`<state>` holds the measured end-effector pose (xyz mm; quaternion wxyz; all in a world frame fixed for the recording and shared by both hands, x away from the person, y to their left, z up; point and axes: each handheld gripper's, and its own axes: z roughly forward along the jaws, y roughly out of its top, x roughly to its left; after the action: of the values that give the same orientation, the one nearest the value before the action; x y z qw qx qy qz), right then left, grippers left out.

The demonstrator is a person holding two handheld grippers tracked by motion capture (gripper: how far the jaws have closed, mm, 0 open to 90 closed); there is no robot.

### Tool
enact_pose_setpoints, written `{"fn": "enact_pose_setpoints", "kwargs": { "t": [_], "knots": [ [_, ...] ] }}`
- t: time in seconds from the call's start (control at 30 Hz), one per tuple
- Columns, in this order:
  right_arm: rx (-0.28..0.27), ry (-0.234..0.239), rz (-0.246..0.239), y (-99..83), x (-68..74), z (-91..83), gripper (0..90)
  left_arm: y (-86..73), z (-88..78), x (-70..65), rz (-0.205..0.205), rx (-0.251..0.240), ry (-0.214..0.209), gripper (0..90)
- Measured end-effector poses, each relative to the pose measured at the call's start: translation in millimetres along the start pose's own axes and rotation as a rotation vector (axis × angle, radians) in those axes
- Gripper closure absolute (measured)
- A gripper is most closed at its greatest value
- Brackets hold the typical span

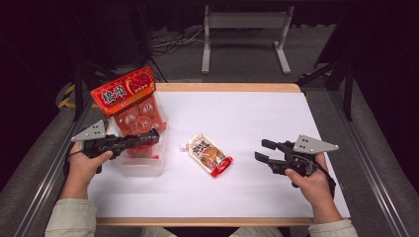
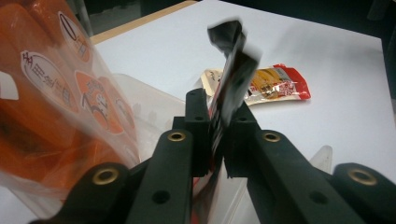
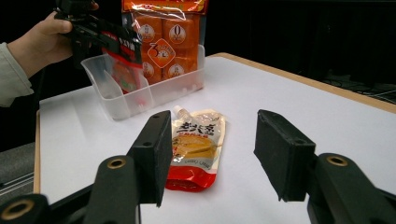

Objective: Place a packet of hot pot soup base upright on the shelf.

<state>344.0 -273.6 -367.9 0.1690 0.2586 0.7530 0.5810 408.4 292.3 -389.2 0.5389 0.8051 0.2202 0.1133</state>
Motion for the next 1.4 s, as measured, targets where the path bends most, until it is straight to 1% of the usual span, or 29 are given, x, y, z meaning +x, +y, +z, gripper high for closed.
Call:
{"fn": "enact_pose_setpoints", "kwargs": {
  "t": [0.07, 0.13, 0.17, 0.2, 0.23, 0.27, 0.33, 0.4, 0.43, 0.5, 0.57, 0.6, 0.63, 0.67, 0.7, 0.77, 0.87, 0.9, 0.97, 1.03, 1.1, 1.13, 1.2, 1.27, 1.33, 1.4],
  "knots": [
    [0.001, 0.002, 0.001, -0.1, -0.1, 0.7, 46.5, -0.4, -3.4, 0.2, -0.019, -0.024, 0.007, 77.4],
    [0.005, 0.001, 0.001, 0.0, -0.1, 1.5, 46.3, -0.5, -6.9, 0.8, -0.025, -0.034, 0.028, 70.0],
    [0.005, 0.001, 0.001, 0.0, -0.1, 1.5, 46.3, -0.5, -6.9, 0.8, -0.025, -0.034, 0.028, 63.6],
    [0.005, 0.002, 0.001, 0.0, -0.3, 2.2, 46.2, -0.7, -8.0, 0.6, -0.036, -0.045, 0.051, 63.6],
    [0.005, 0.006, 0.003, 0.0, -0.3, 3.1, 46.0, -0.5, -8.7, 0.5, -0.046, -0.052, 0.070, 51.9],
    [0.006, 0.007, 0.004, 0.0, -0.2, 4.0, 45.8, 0.0, -9.7, 0.2, -0.050, -0.056, 0.090, 44.9],
    [0.007, 0.009, 0.008, 0.0, 0.0, 6.3, 44.8, 0.9, -10.3, -1.4, -0.059, -0.069, 0.105, 36.6],
    [0.010, 0.014, 0.018, 0.4, 0.0, 10.2, 43.1, 2.9, -11.4, -3.2, -0.053, -0.082, 0.134, 25.4],
    [0.010, 0.014, 0.018, 0.4, 0.0, 10.2, 43.1, 4.1, -12.3, -4.8, -0.054, -0.090, 0.144, 25.4],
    [0.021, 0.018, 0.019, 1.3, -0.2, 14.6, 41.6, 7.4, -14.8, -8.4, -0.054, -0.105, 0.161, 22.5],
    [0.036, 0.033, 0.031, 2.9, -0.2, 20.5, 41.0, 11.5, -16.8, -13.4, -0.058, -0.090, 0.185, 20.5],
    [0.044, 0.032, 0.035, 3.5, -0.2, 22.9, 40.9, 13.8, -17.7, -16.5, -0.068, -0.089, 0.190, 19.5],
    [0.078, 0.027, 0.036, 4.8, -0.5, 29.7, 40.9, 16.0, -19.0, -18.1, -0.067, -0.083, 0.196, 16.8],
    [0.078, 0.027, 0.036, 4.8, -0.5, 29.7, 40.9, 18.8, -20.0, -20.6, -0.065, -0.087, 0.211, 16.8],
    [0.095, 0.026, 0.032, 5.6, -0.8, 34.3, 40.7, 22.6, -21.6, -24.2, -0.052, -0.093, 0.228, 15.4],
    [0.129, 0.024, 0.018, 7.6, -1.8, 45.7, 40.1, 28.1, -23.8, -30.4, -0.050, -0.107, 0.235, 13.5],
    [0.168, 0.040, 0.005, 11.5, -3.0, 61.3, 38.4, 35.3, -26.0, -39.2, -0.041, -0.114, 0.229, 11.4],
    [0.182, 0.039, -0.004, 13.5, -3.3, 68.7, 37.3, 36.8, -26.4, -41.6, -0.040, -0.117, 0.229, 10.5],
    [0.196, 0.044, -0.010, 15.7, -3.4, 77.0, 36.7, 39.1, -26.6, -45.4, -0.044, -0.121, 0.223, 10.2],
    [0.208, 0.051, -0.005, 18.3, -3.9, 86.6, 36.0, 41.1, -25.9, -49.5, -0.056, -0.126, 0.218, 9.7],
    [0.220, 0.057, 0.000, 20.1, -5.0, 94.3, 35.5, 42.9, -24.1, -54.4, -0.059, -0.127, 0.205, 9.3],
    [0.220, 0.057, 0.000, 20.1, -5.0, 94.3, 35.5, 42.9, -24.1, -54.4, -0.059, -0.127, 0.205, 9.2],
    [0.231, 0.061, 0.003, 22.3, -5.8, 102.2, 35.5, 45.3, -21.0, -61.1, -0.065, -0.115, 0.186, 8.9],
    [0.235, 0.062, 0.007, 23.6, -6.3, 107.6, 35.5, 48.7, -18.1, -66.7, -0.062, -0.102, 0.184, 8.4],
    [0.245, 0.065, 0.005, 24.8, -7.0, 112.9, 36.9, 53.4, -14.5, -73.1, -0.055, -0.105, 0.175, 8.4],
    [0.248, 0.063, 0.003, 25.7, -7.4, 116.6, 38.2, 57.3, -11.1, -77.8, -0.057, -0.102, 0.160, 8.5]
  ]
}}
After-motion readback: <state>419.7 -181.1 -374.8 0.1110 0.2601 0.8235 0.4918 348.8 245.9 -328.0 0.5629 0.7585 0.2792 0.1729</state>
